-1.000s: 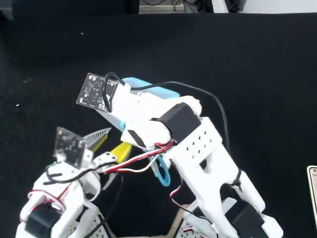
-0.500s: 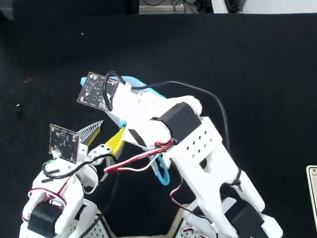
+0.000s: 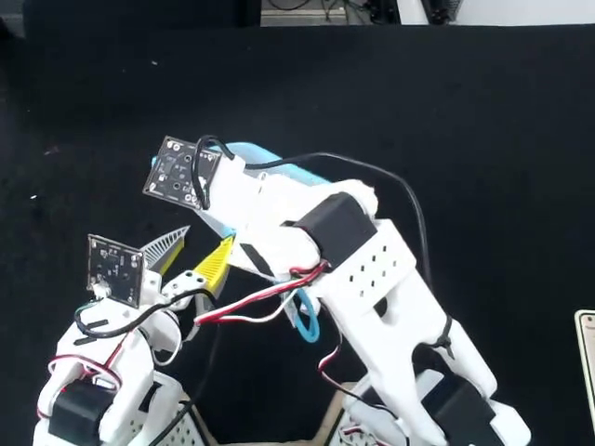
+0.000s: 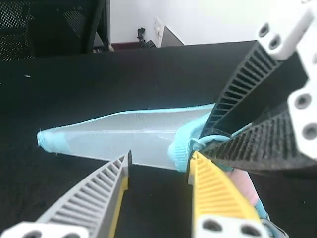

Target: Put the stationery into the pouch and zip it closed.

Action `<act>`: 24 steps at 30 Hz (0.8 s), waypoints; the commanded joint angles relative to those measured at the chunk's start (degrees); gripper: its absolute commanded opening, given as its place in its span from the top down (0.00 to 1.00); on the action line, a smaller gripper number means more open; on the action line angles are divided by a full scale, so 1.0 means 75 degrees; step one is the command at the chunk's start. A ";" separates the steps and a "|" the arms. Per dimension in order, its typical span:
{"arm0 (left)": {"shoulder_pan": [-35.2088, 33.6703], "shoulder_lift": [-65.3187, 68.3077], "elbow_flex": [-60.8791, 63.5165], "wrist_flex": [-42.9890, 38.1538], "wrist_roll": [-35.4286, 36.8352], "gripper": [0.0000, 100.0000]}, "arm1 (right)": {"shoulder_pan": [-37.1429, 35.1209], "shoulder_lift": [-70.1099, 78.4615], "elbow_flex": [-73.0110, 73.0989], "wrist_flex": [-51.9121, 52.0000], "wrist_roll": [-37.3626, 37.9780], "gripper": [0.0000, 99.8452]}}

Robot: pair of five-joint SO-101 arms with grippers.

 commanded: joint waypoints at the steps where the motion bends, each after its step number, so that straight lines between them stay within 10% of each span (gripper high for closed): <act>1: -0.0053 0.0023 0.0299 -0.0610 0.0023 0.80 | -0.0375 -0.0006 -0.0381 0.0047 0.0105 0.99; 15: -0.0158 0.0023 0.0580 -0.0715 0.0023 0.80 | -0.0375 0.0041 -0.0826 0.0645 0.0856 0.99; 24: -0.2913 0.0023 -0.0885 -0.0234 0.0117 0.80 | -0.0363 0.0264 -0.3358 0.1336 0.0832 0.99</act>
